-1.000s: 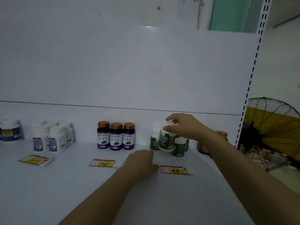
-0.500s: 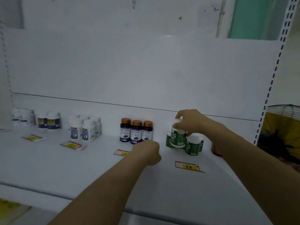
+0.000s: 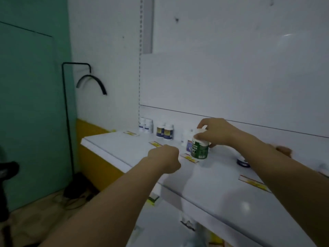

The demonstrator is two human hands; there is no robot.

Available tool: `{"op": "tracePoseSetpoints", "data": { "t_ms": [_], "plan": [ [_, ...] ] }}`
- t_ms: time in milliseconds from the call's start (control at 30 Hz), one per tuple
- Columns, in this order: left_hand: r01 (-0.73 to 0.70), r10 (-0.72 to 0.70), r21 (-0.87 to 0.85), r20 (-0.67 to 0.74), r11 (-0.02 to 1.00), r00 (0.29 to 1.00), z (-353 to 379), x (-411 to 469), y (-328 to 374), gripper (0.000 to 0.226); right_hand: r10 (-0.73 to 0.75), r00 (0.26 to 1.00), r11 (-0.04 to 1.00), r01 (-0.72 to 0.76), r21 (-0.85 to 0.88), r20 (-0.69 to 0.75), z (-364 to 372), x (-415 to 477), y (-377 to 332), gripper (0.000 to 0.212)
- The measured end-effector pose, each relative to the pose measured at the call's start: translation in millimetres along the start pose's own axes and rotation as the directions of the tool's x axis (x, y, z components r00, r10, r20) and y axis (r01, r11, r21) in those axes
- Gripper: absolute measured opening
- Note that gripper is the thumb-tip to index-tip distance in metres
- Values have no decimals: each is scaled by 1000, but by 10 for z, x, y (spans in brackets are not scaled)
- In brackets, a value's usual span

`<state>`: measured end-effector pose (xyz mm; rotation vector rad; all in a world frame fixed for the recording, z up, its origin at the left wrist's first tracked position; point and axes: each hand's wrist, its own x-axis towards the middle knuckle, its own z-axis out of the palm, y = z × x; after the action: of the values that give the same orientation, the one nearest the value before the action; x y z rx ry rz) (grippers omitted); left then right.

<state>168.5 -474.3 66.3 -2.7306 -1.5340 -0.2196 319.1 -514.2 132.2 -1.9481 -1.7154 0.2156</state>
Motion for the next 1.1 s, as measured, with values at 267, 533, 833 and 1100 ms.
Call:
{"op": "tracePoseSetpoints", "data": {
  "t_ms": [267, 533, 833, 1100],
  "plan": [
    [325, -325, -23, 13, 945, 946, -36, -589, -2093, 22, -310, 945, 940, 290, 178, 103, 1293, 694, -1732, 41],
    [591, -591, -57, 24, 804, 806, 209, -790, -3771, 20, -553, 805, 828, 501, 251, 216, 2648, 1381, -3183, 46],
    [759, -757, -105, 68, 642, 650, 548, -350, -5283, 36, -666, 674, 745, 623, 239, 318, 3898, 2526, -4226, 50],
    [779, -773, -151, 109, 608, 625, 799, 338, -6566, 36, -629, 680, 771, 610, 184, 377, 4869, 3656, -4795, 37]
  ]
}}
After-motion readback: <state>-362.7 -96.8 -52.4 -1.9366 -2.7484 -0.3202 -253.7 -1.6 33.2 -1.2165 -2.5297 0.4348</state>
